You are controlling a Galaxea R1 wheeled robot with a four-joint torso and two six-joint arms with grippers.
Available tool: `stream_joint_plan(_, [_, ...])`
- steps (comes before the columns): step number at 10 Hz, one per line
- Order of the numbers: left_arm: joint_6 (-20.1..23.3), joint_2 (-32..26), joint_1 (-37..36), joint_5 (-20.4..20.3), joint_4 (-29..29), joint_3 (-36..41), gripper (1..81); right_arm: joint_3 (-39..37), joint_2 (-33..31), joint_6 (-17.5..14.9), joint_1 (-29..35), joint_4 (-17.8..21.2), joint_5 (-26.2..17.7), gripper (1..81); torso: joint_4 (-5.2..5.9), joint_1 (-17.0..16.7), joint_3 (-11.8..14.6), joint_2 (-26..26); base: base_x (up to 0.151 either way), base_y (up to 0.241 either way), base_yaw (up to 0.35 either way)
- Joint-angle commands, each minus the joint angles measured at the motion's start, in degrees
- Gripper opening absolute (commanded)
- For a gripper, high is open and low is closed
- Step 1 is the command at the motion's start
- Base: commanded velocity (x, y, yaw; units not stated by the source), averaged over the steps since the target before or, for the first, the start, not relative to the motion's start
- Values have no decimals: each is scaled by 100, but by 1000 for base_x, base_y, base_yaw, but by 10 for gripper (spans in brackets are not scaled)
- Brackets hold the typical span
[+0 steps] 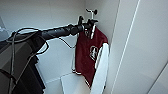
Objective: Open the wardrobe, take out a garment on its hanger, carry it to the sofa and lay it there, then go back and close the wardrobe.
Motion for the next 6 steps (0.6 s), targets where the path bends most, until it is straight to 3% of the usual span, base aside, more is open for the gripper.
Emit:
stream_joint_plan(1, [-8,16,-1073,-93,14,-85,811,62,9,0,195,-6,-276,811,0,0,0,0,0,0,0])
stream_joint_plan(2, [10,69,-959,-411,76,-208,811,62,17,0,195,-6,-276,811,0,0,0,0,0,0,0])
stream_joint_plan(3, [1,148,-836,-1093,172,-383,811,88,26,0,195,2,-267,811,0,0,0,0,0,0,0])
stream_joint_plan(6, [1,429,-791,-1621,259,-647,811,124,44,-8,125,12,-276,811,0,0,0,0,0,0,0])
